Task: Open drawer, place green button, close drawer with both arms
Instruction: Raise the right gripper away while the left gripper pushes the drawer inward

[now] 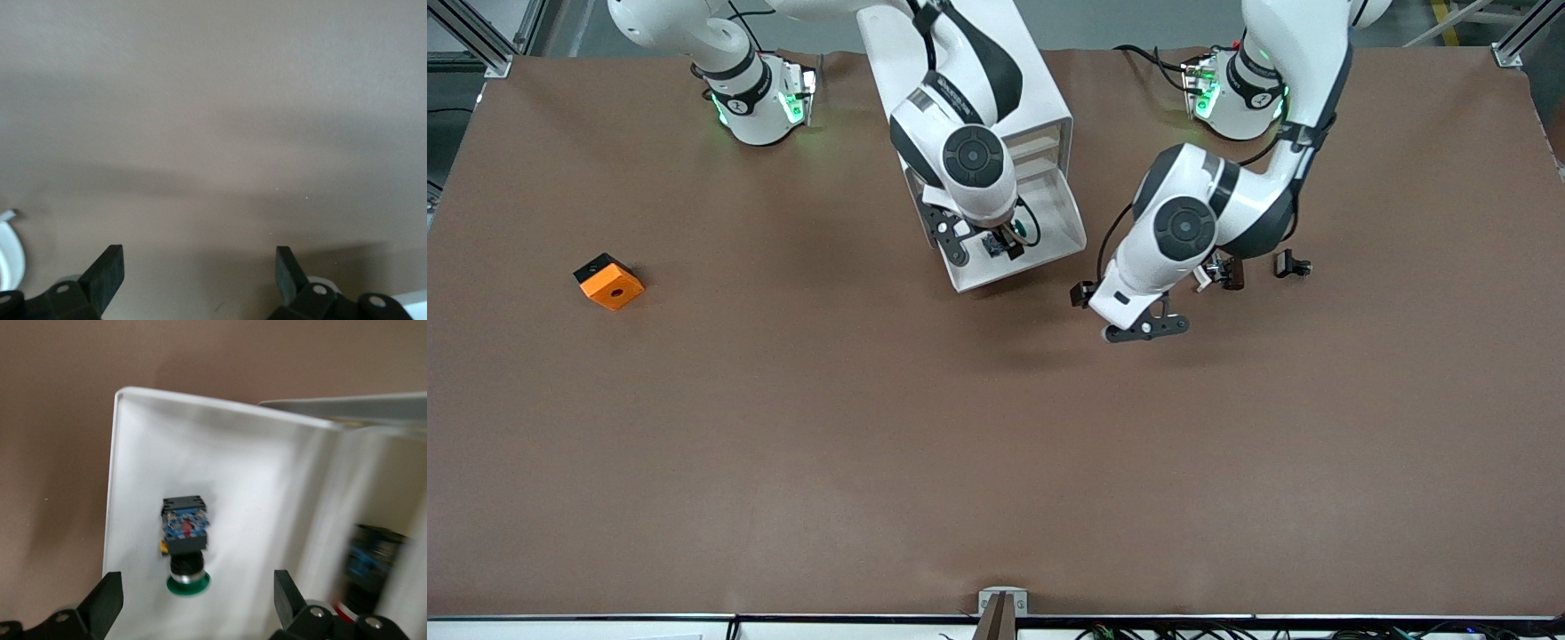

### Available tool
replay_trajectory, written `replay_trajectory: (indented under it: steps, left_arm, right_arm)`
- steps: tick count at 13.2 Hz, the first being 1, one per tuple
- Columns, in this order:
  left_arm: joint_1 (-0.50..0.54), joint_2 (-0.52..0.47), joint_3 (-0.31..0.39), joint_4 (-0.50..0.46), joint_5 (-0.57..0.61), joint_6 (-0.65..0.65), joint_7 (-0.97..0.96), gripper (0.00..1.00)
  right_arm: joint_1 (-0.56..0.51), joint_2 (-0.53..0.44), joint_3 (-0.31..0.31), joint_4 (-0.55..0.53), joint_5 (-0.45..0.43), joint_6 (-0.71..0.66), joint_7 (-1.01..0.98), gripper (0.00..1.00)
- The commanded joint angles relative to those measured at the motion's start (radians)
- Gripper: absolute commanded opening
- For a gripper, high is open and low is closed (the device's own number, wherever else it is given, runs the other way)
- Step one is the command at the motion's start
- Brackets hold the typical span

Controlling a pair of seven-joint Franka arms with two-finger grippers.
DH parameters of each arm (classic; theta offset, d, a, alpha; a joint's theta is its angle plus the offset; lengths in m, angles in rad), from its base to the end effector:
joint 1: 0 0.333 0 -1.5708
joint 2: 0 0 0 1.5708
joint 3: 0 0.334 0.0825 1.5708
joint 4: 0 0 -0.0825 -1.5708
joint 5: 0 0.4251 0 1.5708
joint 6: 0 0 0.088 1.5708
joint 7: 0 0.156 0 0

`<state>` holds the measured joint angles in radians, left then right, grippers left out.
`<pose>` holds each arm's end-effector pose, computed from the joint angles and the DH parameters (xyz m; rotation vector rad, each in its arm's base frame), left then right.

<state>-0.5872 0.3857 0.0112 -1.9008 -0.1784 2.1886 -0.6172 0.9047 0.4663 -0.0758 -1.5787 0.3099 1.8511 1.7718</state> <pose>0.5378 -0.3655 0.2318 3.0656 0.2322 -0.2418 0.4401 0.5440 0.3083 2.5882 -1.5046 -0.4458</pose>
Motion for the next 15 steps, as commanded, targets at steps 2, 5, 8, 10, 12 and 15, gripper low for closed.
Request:
replay_trajectory:
  steps: [2, 5, 8, 10, 12, 15]
  left_arm:
    - [-0.074, 0.074, 0.0, -0.004, 0.02, 0.112, -0.119, 1.0]
    - [-0.103, 0.119, -0.008, 0.0, -0.006, 0.135, -0.147, 1.0]
    - [-0.161, 0.137, -0.01, 0.0, -0.01, 0.135, -0.243, 1.0]
    - [-0.198, 0.147, -0.011, -0.003, -0.01, 0.125, -0.269, 1.0]
    - [-0.209, 0.148, -0.039, -0.003, -0.01, 0.114, -0.321, 1.0]
    - [-0.209, 0.157, -0.086, -0.003, -0.018, 0.112, -0.36, 1.0]
  right_arm:
    - [-0.091, -0.112, 0.005, 0.074, 0.003, -0.223, -0.098, 1.0]
    - [-0.185, -0.225, 0.005, 0.063, 0.003, -0.343, -0.266, 1.0]
    - [-0.315, -0.363, 0.005, 0.002, -0.002, -0.418, -0.548, 1.0]
    - [-0.403, -0.447, 0.005, -0.081, -0.003, -0.418, -0.758, 1.0]
    - [-0.45, -0.506, 0.005, -0.144, -0.075, -0.409, -0.927, 1.0]
    - [-0.532, -0.552, 0.005, -0.179, -0.118, -0.402, -1.138, 1.0]
